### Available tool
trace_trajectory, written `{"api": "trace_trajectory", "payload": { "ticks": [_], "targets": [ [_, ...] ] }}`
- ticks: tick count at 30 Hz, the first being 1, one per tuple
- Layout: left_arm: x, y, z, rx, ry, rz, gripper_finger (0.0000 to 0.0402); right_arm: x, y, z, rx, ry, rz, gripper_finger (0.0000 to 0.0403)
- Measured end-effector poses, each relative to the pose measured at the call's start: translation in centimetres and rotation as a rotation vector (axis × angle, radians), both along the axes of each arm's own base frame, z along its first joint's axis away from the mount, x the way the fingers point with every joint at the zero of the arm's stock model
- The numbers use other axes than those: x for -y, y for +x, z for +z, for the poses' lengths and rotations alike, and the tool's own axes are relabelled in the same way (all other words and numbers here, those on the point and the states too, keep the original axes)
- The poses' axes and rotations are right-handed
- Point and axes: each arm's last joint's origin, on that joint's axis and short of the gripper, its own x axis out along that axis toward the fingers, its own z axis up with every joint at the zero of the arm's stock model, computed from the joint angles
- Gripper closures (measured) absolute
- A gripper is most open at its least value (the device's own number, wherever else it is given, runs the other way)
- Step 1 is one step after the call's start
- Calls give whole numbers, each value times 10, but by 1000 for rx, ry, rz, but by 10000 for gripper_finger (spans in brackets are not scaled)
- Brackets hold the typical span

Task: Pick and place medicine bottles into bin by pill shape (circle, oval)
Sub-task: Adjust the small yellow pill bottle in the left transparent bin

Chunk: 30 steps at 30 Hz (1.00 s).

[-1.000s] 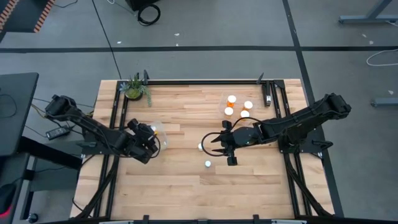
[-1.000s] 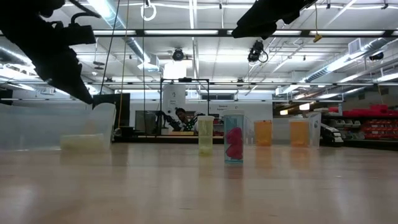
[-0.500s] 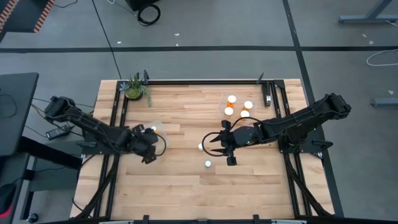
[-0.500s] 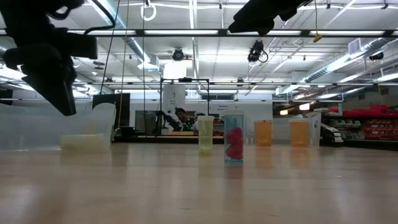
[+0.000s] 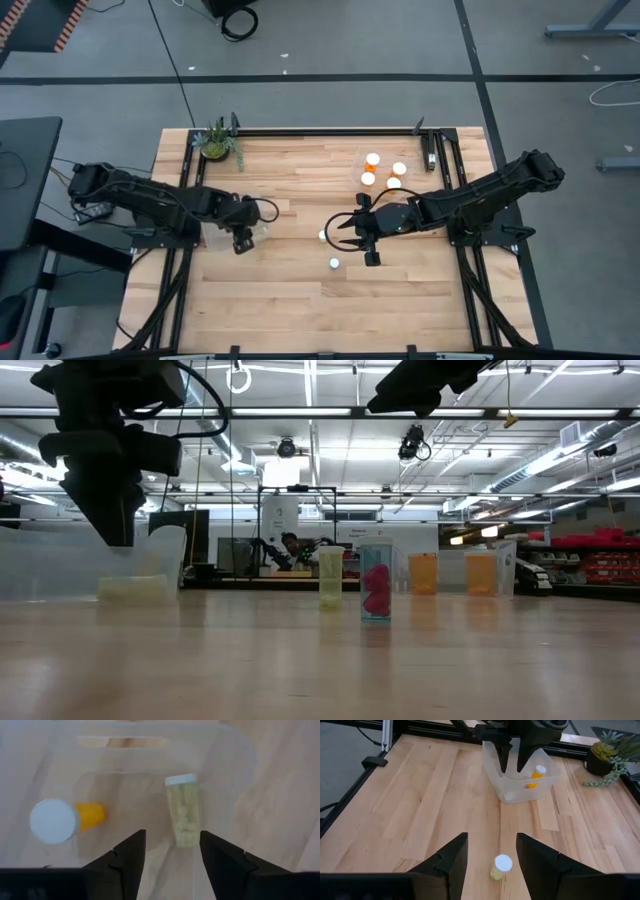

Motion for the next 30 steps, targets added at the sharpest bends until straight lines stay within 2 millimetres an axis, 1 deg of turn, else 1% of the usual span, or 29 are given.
{"api": "trace_trajectory", "payload": {
  "ticks": [7, 11, 14, 19, 26, 30],
  "targets": [
    [10, 3, -8, -47, 51, -151, 229, 0, 0, 0, 0, -1, 1, 228],
    [16, 6, -18, -101, 133, -263, 236, 0, 0, 0, -1, -1, 1, 228],
    [17, 8, -22, -120, 152, -260, 236, 0, 0, 0, -1, -1, 1, 228],
    [17, 9, -23, -112, 131, -215, 237, 0, 0, 0, 0, -1, 1, 228],
    [18, 11, -22, -94, 127, -214, 251, 0, 0, 0, -1, 0, 1, 228],
    [17, 9, -22, -105, 111, -184, 261, 0, 0, 0, 0, -3, 2, 228]
  ]
}}
